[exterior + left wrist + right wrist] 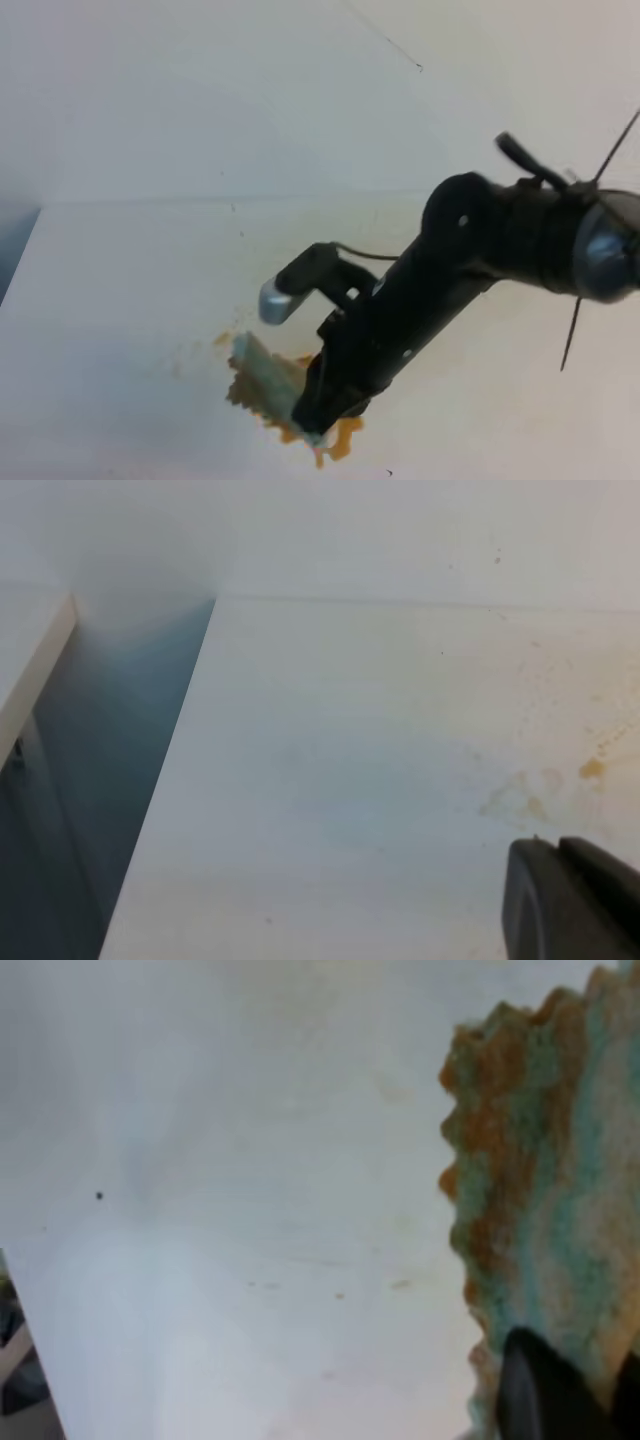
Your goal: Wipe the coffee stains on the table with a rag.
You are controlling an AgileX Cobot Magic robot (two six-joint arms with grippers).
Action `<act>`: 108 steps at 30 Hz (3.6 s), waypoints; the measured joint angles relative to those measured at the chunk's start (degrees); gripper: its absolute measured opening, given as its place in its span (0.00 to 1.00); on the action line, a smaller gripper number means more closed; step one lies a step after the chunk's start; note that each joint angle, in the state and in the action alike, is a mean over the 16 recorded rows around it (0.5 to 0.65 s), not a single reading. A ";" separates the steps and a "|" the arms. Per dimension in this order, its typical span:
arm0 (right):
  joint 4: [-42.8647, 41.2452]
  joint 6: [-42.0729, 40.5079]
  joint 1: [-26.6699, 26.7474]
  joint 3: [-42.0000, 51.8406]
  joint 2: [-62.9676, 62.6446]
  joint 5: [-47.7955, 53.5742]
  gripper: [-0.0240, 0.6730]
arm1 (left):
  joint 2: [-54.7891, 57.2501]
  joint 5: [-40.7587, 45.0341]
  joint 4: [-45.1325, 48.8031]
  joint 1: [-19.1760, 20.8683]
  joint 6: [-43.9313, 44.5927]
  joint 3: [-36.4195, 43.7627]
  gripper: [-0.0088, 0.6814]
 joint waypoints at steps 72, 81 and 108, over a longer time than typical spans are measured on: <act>-24.42 -6.47 -1.24 -13.72 14.98 3.21 0.08 | 0.00 0.00 0.00 0.00 0.00 0.00 0.01; -17.79 -10.01 2.18 -5.41 10.92 1.60 0.08 | 0.00 0.00 0.00 0.00 0.00 0.00 0.01; 20.12 -24.56 5.06 6.60 6.03 -27.82 0.08 | 0.00 0.00 0.00 0.00 0.00 0.00 0.01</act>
